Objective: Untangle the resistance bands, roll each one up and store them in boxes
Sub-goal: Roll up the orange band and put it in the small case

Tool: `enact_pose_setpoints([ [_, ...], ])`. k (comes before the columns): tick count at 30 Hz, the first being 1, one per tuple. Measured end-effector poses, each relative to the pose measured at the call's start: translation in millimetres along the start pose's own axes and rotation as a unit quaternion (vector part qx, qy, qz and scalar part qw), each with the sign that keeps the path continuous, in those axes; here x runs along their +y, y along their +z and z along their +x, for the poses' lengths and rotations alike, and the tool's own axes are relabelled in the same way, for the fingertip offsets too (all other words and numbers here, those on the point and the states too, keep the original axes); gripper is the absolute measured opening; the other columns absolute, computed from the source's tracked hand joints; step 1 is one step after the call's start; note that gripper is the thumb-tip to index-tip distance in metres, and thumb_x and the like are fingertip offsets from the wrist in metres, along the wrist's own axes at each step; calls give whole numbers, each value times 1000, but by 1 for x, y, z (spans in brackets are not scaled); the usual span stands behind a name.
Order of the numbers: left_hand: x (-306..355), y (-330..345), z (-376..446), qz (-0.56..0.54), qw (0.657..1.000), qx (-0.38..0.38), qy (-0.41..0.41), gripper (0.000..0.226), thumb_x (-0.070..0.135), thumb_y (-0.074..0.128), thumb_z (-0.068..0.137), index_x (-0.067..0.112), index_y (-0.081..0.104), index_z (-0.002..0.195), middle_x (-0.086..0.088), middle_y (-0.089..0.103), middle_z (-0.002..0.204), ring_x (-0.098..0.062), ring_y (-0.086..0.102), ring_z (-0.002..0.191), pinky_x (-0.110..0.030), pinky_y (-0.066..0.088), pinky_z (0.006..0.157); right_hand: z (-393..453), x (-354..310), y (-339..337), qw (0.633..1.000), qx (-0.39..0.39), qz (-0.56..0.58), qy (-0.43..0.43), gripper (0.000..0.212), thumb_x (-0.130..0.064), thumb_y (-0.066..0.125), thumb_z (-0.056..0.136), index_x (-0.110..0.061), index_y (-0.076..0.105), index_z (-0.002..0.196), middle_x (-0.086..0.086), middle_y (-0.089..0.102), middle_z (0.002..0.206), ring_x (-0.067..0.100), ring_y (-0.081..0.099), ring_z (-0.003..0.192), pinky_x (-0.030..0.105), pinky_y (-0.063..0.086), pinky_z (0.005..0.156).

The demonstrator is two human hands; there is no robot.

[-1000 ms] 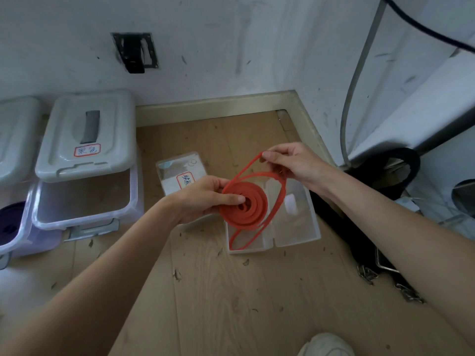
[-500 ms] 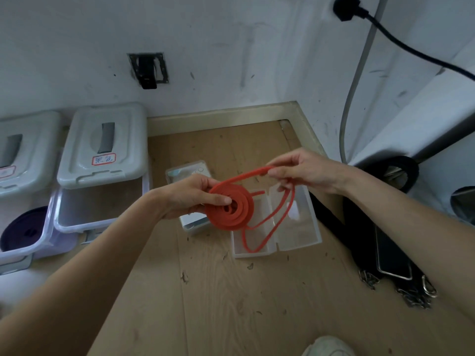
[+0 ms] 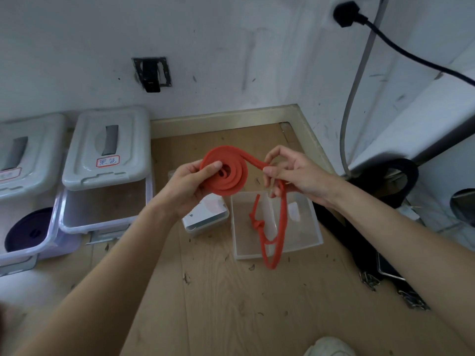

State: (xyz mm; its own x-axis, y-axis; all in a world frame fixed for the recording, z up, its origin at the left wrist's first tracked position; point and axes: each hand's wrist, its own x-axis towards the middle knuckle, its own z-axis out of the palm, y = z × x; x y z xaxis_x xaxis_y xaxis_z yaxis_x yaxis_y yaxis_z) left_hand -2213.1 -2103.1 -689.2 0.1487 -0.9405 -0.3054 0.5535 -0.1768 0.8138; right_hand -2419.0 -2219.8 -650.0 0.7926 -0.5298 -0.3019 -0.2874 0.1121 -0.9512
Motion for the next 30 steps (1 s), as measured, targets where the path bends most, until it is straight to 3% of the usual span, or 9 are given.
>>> enact_pose_setpoints([
  [6, -18, 28, 6, -106, 987, 108, 52, 11, 10, 59, 85, 5, 64, 94, -2, 74, 79, -10, 70, 75, -18, 54, 64, 4, 12, 31, 994, 89, 9, -58, 18, -12, 56, 91, -14, 45, 105, 10, 71, 88, 20, 71, 77, 24, 56, 69],
  [9, -23, 35, 7, -169, 975, 128, 60, 11, 9, 57, 88, 4, 62, 96, -4, 74, 80, -10, 70, 76, -18, 54, 64, 5, 17, 39, 990, 119, 31, -65, 25, -9, 57, 90, -21, 45, 108, 13, 67, 98, 20, 69, 85, 30, 58, 72],
  [12, -28, 41, 8, -190, 970, 136, 70, 10, 8, 57, 89, 3, 62, 96, -4, 74, 79, -11, 71, 75, -19, 55, 63, 9, 18, 46, 983, 119, 130, -46, 31, -13, 64, 84, -22, 46, 108, 16, 67, 102, 24, 69, 86, 35, 58, 77],
  [16, -36, 50, 8, -165, 975, 129, 70, 14, 9, 57, 88, 4, 63, 100, -5, 73, 88, -12, 70, 81, -20, 55, 68, 14, 18, 50, 966, 211, 133, -70, 35, -7, 68, 82, -19, 49, 108, 10, 71, 88, 17, 70, 76, 22, 54, 68],
  [18, -30, 39, 5, -95, 991, 90, 37, 19, 13, 62, 82, 8, 64, 100, -2, 73, 88, -11, 69, 83, -19, 55, 69, 11, 14, 40, 973, 201, 92, -67, 33, -3, 68, 81, -18, 52, 106, 10, 71, 85, 16, 70, 71, 20, 53, 62],
  [20, -16, 21, 1, 78, 996, 46, -1, 30, 26, 68, 71, 16, 65, 100, 2, 72, 90, -9, 68, 84, -18, 54, 68, 7, 9, 28, 989, 136, -35, -52, 32, -3, 69, 80, -23, 55, 101, 7, 71, 82, 17, 71, 71, 23, 55, 61],
  [22, -3, 12, 0, 301, 953, 6, -36, 28, 36, 70, 70, 25, 65, 95, 5, 69, 91, -8, 67, 84, -18, 53, 67, 6, 5, 25, 988, 58, -141, -36, 34, -5, 72, 78, -26, 57, 99, 7, 72, 80, 19, 72, 72, 26, 57, 65],
  [24, -1, 14, 0, 398, 917, -3, -31, 15, 36, 68, 77, 27, 63, 88, 4, 68, 86, -9, 65, 82, -17, 51, 66, 10, 3, 31, 989, 28, -144, -35, 34, -5, 74, 77, -25, 58, 99, 8, 72, 77, 19, 71, 72, 23, 57, 64],
  [30, -13, 19, 4, 94, 983, 152, 37, 19, 24, 63, 83, 14, 61, 99, -5, 67, 95, -19, 64, 91, -32, 52, 85, 15, 10, 34, 992, 122, 39, -14, 34, -19, 74, 71, -17, 52, 97, 8, 73, 75, 23, 71, 71, 29, 56, 64],
])
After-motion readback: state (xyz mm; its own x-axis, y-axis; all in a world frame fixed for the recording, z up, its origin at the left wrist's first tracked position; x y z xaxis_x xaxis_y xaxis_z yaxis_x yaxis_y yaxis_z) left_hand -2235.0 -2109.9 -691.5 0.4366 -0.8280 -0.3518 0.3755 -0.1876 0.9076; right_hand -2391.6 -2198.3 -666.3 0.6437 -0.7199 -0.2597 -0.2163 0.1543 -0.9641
